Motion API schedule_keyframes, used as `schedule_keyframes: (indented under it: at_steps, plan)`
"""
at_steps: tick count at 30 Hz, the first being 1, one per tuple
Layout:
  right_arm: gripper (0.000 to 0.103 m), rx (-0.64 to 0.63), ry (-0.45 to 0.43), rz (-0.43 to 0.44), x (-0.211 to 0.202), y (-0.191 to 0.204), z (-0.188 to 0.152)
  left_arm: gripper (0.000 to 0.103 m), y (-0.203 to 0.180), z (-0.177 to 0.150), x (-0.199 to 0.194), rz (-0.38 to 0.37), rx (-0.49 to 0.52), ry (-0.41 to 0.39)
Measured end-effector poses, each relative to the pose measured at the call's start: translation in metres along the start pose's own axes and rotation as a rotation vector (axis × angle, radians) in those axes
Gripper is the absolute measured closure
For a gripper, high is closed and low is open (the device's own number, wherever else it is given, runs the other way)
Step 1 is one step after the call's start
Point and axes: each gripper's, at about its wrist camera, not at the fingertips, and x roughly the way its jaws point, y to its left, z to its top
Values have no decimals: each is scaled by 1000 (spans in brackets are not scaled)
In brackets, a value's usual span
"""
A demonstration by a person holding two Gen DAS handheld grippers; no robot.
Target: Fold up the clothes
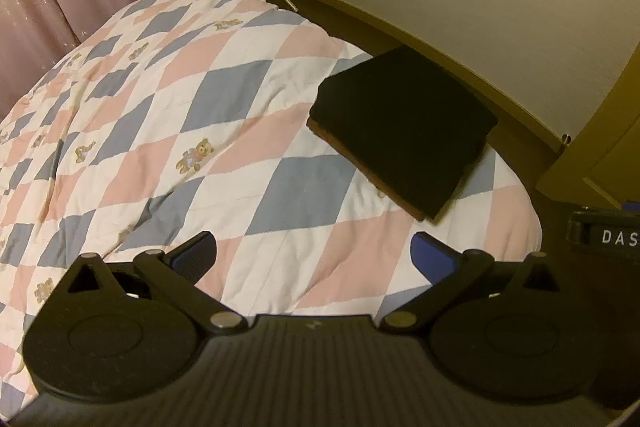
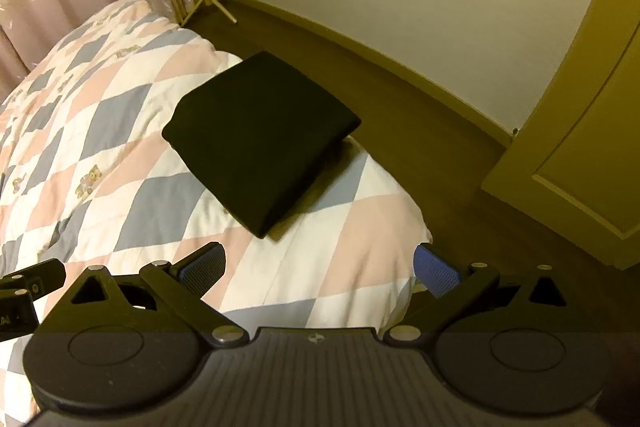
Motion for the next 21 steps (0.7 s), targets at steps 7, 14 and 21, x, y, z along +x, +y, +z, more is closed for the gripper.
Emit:
schedule_keyframes:
  at_steps: [7,14,21]
  plan:
    - [0,-18,1,8,6,1,9,1,3,11,3,5,-12,-8]
    - [0,-35,23,7,16,8,13,1,6,16,14,-13,-14,27]
    - [0,-43,34,-2,24,14,16,1,7,20,26,-28,-1,46]
